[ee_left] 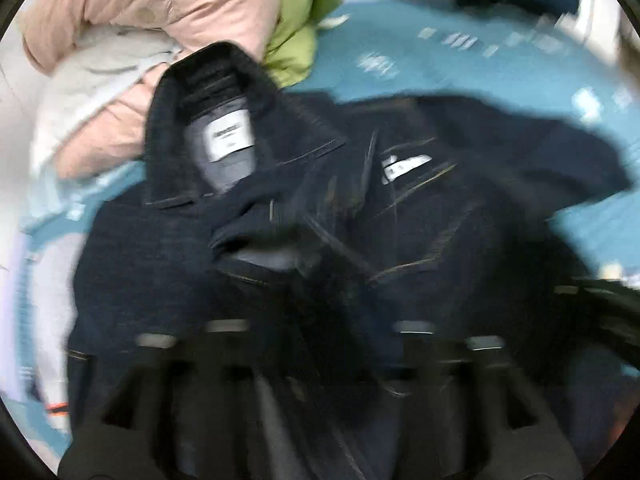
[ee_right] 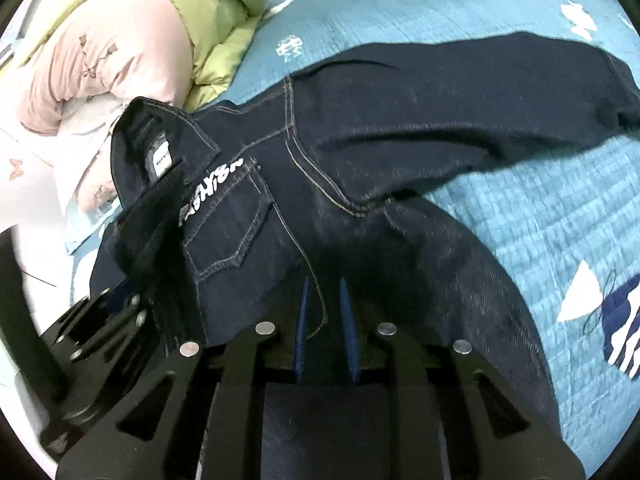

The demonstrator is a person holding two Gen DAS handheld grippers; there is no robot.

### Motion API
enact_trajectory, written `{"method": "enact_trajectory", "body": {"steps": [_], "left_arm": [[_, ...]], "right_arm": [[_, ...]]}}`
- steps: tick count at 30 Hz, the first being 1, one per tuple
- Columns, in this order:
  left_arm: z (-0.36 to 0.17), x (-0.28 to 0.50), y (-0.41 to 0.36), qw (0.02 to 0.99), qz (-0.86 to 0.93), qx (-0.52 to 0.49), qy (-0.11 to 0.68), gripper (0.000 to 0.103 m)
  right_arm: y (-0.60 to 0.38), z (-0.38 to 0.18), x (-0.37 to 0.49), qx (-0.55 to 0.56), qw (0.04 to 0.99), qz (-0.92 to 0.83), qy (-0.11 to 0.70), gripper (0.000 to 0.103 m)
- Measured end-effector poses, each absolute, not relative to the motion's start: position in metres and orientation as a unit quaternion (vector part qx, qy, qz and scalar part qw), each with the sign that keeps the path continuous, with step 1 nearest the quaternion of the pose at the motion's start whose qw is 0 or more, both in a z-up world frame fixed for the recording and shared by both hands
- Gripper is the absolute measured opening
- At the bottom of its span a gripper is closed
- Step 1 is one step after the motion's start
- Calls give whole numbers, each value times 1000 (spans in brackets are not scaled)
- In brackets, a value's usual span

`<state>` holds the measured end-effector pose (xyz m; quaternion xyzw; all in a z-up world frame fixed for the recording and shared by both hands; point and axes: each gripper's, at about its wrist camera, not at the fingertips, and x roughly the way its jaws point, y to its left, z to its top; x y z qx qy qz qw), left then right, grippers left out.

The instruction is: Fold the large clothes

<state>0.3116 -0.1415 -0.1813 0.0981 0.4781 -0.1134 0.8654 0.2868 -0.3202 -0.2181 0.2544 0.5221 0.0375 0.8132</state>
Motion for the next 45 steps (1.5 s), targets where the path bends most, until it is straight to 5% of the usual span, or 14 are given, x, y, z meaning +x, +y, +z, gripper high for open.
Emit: {"method": "enact_trajectory", "body": {"steps": [3, 8, 11, 13, 19, 20, 21, 35, 37, 39, 43, 44, 45], "left_arm": [[-156, 298, -123, 867, -154, 53, 471, 83], [-135, 292, -82, 882, -138, 52, 448, 80], [-138, 299, -48, 883, -101, 54, 455, 56], [-144, 306, -24, 878, -86, 42, 469, 30], [-174, 330, 40, 869, -31, -3, 494, 15], [-183, 334, 49, 863, -20, -9, 505, 11], [-198, 339, 58, 851, -6, -10, 524, 0], [-219, 331, 83, 847, 5, -29, 530, 1], [-213, 327, 80, 849, 2, -19, 528, 1], [-203, 319, 75, 854, 0, -8, 521, 1], [-188, 304, 66, 856, -6, 6, 517, 4], [-185, 299, 63, 857, -8, 6, 516, 8], [-180, 293, 61, 859, -9, 6, 512, 28]], "right_arm": [[-319, -216, 286, 266, 811, 46, 519, 53], [-303, -211, 290, 261, 811, 65, 519, 54], [-285, -212, 296, 264, 804, 80, 526, 54], [-268, -213, 304, 263, 799, 98, 532, 53], [-227, -226, 331, 254, 798, 109, 535, 53], [-224, -230, 335, 262, 796, 114, 534, 42], [-220, -233, 340, 265, 792, 116, 537, 9], [-199, -235, 348, 174, 808, 48, 560, 8], [-200, -231, 344, 169, 804, 43, 569, 14], [-202, -225, 337, 167, 802, 44, 572, 35], [-212, -201, 315, 167, 820, 42, 546, 57], [-214, -196, 311, 168, 822, 42, 542, 65], [-216, -189, 304, 169, 826, 43, 536, 69]]}}
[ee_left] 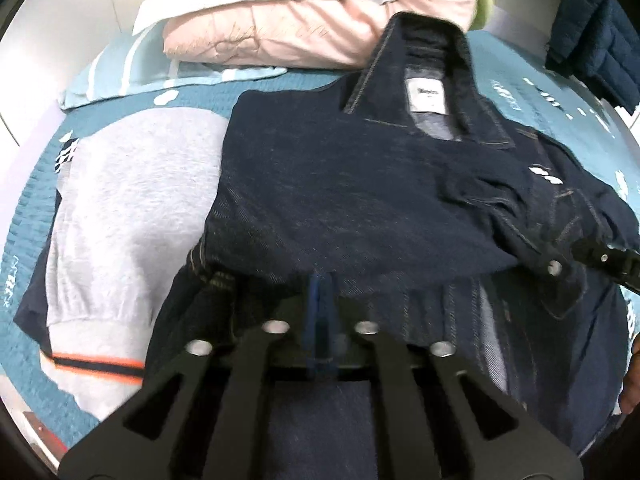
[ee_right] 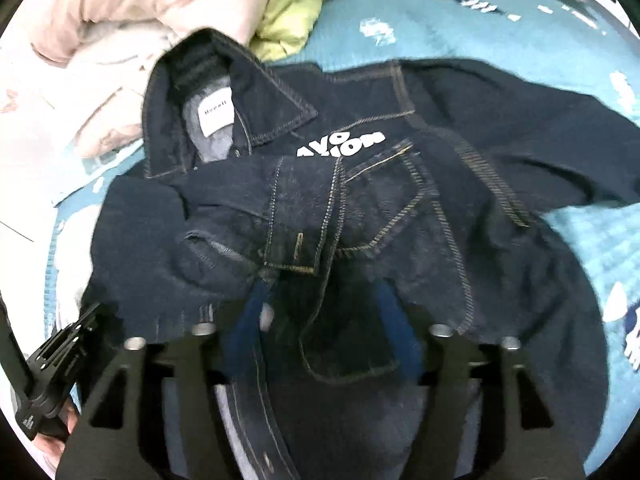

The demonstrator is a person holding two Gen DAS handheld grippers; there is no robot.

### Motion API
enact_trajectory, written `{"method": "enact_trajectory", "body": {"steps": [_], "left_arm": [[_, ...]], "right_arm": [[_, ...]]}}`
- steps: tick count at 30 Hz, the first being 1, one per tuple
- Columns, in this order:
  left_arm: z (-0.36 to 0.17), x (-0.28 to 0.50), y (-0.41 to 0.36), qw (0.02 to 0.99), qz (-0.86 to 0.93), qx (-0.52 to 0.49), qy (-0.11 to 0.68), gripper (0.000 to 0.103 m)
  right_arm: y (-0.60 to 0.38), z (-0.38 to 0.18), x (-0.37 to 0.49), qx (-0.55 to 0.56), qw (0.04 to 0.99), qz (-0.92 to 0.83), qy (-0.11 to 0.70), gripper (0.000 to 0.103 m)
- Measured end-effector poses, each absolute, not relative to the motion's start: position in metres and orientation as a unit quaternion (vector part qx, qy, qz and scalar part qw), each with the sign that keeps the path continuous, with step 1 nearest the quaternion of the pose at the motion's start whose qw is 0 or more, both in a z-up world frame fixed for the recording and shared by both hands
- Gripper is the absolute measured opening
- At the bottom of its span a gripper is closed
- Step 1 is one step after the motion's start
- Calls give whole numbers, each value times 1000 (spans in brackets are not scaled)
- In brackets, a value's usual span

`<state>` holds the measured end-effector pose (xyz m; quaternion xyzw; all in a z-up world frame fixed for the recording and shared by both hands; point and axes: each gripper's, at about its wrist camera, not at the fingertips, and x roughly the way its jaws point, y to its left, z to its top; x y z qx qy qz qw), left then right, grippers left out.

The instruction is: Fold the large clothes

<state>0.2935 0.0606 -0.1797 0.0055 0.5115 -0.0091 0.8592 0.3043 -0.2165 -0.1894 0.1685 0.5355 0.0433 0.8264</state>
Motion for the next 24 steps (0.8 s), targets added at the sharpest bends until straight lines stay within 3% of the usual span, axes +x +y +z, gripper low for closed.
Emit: {"method": "enact_trajectory", "body": {"steps": [1, 2, 15, 24], "left_arm": [[-176, 288, 58, 862, -9, 5, 507, 48], [-171, 282, 55, 866, -9, 5, 499, 51], [-153, 215, 10, 865, -11, 16, 502, 51], [-139, 196, -37, 867, -23, 27, 498, 51]], "right_arm": [[-219, -183, 298, 167, 831, 45, 529, 71], [-219, -177, 292, 162, 835, 44, 525, 75], [-234, -176, 223, 115, 852, 34, 510, 80], [-288, -175, 222, 147, 858, 17, 491, 80]]}}
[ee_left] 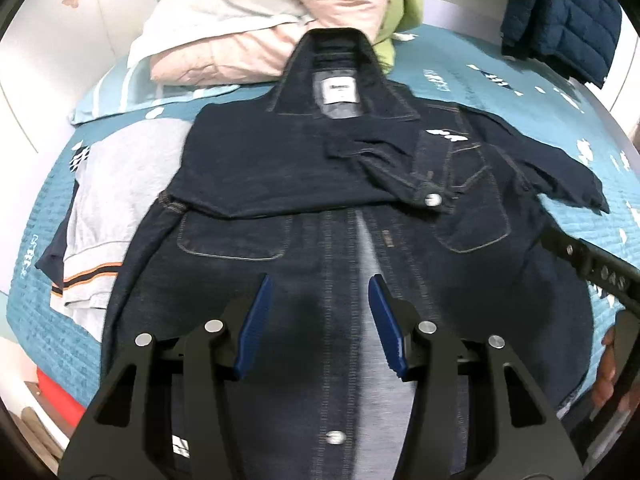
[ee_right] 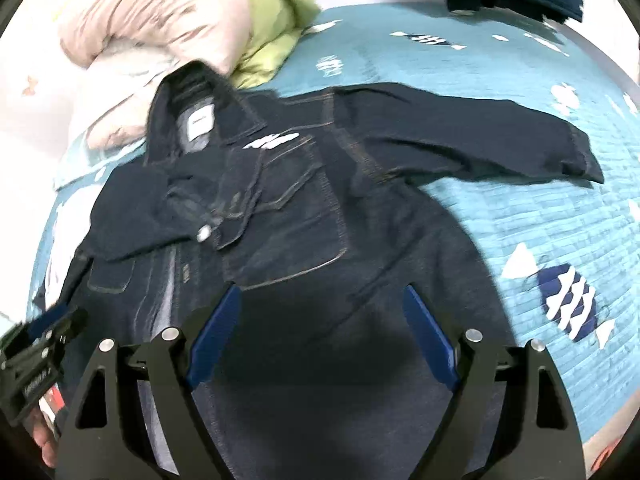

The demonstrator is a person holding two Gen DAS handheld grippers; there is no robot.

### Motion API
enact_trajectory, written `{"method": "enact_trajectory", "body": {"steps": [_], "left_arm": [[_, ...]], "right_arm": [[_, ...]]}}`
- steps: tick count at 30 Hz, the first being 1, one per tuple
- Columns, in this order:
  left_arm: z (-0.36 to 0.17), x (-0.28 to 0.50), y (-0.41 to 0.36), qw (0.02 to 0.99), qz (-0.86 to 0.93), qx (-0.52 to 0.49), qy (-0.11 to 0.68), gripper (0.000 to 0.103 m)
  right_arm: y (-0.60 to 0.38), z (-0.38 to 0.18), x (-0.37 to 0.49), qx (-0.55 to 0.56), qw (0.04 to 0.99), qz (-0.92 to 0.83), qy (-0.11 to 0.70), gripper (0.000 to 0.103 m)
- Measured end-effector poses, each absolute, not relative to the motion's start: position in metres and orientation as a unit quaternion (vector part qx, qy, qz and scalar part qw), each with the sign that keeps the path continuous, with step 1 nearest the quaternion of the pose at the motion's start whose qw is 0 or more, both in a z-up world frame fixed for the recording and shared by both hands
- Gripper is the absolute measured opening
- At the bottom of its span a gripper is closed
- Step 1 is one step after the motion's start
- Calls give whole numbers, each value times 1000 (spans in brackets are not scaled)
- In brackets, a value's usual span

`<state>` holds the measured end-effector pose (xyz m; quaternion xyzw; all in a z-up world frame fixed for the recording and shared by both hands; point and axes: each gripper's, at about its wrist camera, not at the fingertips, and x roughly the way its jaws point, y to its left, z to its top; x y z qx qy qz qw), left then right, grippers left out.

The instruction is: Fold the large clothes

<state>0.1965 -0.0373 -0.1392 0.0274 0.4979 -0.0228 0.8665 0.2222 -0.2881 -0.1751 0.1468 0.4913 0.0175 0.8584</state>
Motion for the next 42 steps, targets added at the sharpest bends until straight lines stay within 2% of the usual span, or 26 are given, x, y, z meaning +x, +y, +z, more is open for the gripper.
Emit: {"method": "enact_trajectory", "body": {"steps": [6, 17, 20, 22, 24, 27, 29, 32, 35, 37, 38, 39, 42], "left_arm": [[-147, 210, -77, 856, -50, 16, 515, 51], [-158, 272, -177, 846, -100, 35, 523, 47], [-158, 294, -201, 842, -108, 35, 528, 34], [-156, 311, -214, 839, -115, 27, 532, 28], [-157, 326, -223, 836, -117, 20, 536, 26], [-161, 349, -234, 827, -128, 5, 547, 15], [-164, 359, -243, 824, -132, 3, 551, 14], [-177, 375, -257, 821, -133, 13, 555, 6], [-201, 390, -269, 802, -142, 10, 579, 6], [-220, 395, -276, 797, -118, 43, 591, 3], [-230, 397, -277, 792, -109, 48, 599, 3], [-242, 399, -277, 787, -103, 44, 607, 3], [-247, 401, -273, 792, -97, 32, 602, 3]], "right_arm": [[-354, -180, 240, 175, 860, -40, 477, 81], [-503, -212, 262, 345, 809, -136, 456, 81], [-531, -233, 267, 429, 769, -129, 456, 81], [-543, -237, 275, 435, 763, -130, 460, 81], [-552, -240, 280, 428, 765, -136, 461, 81], [-566, -252, 290, 455, 755, -116, 458, 81], [-572, -255, 293, 468, 756, -105, 446, 81], [-582, -260, 296, 499, 754, -87, 419, 81], [-584, -263, 303, 490, 760, -85, 418, 81], [-580, -256, 310, 438, 780, -107, 433, 60], [-578, -255, 311, 420, 786, -115, 439, 40], [-577, -255, 313, 411, 789, -117, 442, 27], [-580, -258, 310, 432, 781, -115, 437, 18]]}}
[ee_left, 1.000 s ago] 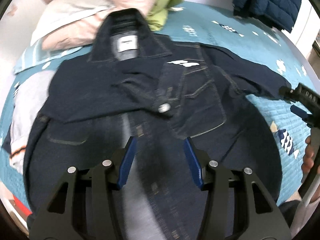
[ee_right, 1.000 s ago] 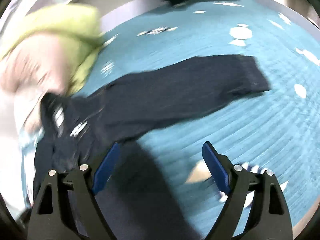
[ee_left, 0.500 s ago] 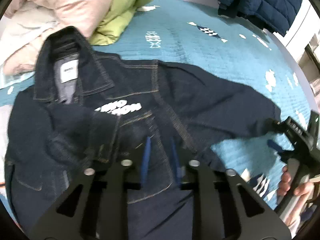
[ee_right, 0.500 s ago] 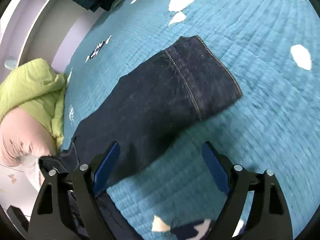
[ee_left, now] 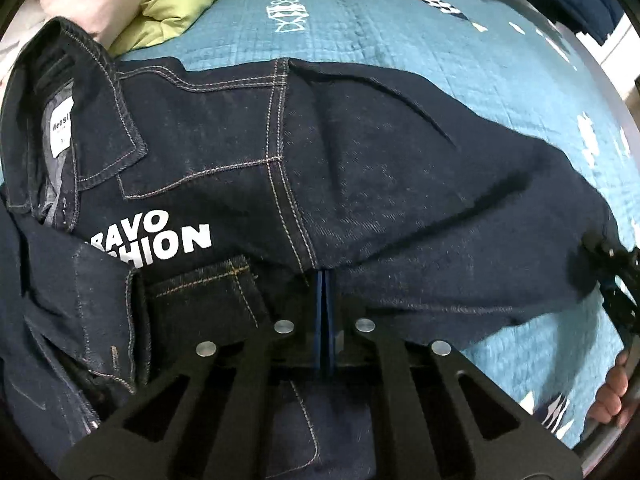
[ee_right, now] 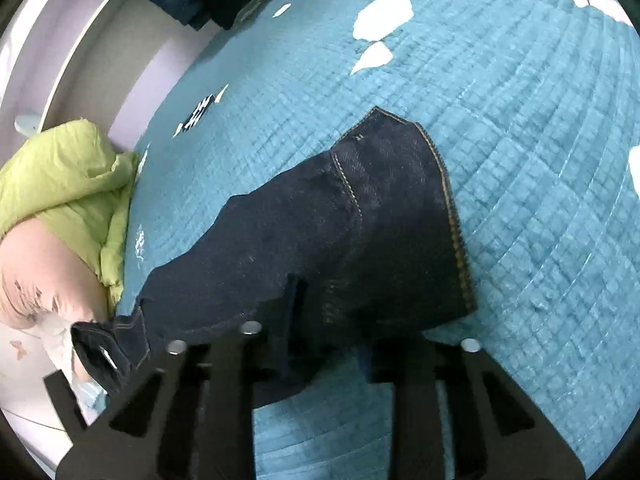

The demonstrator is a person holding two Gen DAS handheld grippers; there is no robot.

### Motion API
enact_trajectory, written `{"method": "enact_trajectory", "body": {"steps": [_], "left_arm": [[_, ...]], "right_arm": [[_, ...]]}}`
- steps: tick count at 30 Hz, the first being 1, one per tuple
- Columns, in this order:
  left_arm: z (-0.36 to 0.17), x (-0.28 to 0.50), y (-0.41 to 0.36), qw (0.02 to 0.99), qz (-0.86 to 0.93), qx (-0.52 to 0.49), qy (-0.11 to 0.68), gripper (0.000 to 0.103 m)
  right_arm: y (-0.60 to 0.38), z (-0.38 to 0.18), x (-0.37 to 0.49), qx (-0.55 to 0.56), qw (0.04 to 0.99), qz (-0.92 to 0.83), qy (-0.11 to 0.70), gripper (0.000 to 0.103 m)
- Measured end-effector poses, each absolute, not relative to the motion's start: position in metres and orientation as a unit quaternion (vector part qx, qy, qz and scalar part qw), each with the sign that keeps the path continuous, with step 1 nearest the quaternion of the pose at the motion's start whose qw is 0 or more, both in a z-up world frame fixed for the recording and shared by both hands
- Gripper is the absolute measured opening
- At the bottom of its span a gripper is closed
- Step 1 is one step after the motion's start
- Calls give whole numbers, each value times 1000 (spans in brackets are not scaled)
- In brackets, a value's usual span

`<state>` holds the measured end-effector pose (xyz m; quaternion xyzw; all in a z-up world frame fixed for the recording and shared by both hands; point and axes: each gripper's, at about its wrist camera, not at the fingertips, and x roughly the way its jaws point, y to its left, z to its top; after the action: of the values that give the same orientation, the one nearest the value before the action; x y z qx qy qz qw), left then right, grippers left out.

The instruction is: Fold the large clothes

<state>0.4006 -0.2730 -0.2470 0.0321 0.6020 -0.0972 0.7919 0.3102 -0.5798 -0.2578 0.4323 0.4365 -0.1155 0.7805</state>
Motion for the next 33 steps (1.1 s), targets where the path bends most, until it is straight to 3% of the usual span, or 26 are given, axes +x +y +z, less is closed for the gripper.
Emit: {"method": "enact_trajectory", "body": {"steps": [2, 6, 13, 23, 33], "left_arm": [[-247, 400, -273, 792, -98, 36, 602, 3], [-249, 400, -268, 791, -104, 25, 602, 3], [-250, 393, -268, 803, -118, 62, 580, 3], [-229, 380, -269, 809, -118, 122, 563, 4], [-160, 298, -150, 852, -112, 121, 497, 4]], "right_arm": [[-582, -253, 308, 441, 781, -111, 427, 11], [-575, -222, 308, 426, 805, -101, 400, 8], [-539, -152, 300, 376, 856, -65, 347, 8], [-486, -112, 283, 297, 896, -61, 323, 8], [-383, -75, 300, 236, 907, -9, 349, 8]]}}
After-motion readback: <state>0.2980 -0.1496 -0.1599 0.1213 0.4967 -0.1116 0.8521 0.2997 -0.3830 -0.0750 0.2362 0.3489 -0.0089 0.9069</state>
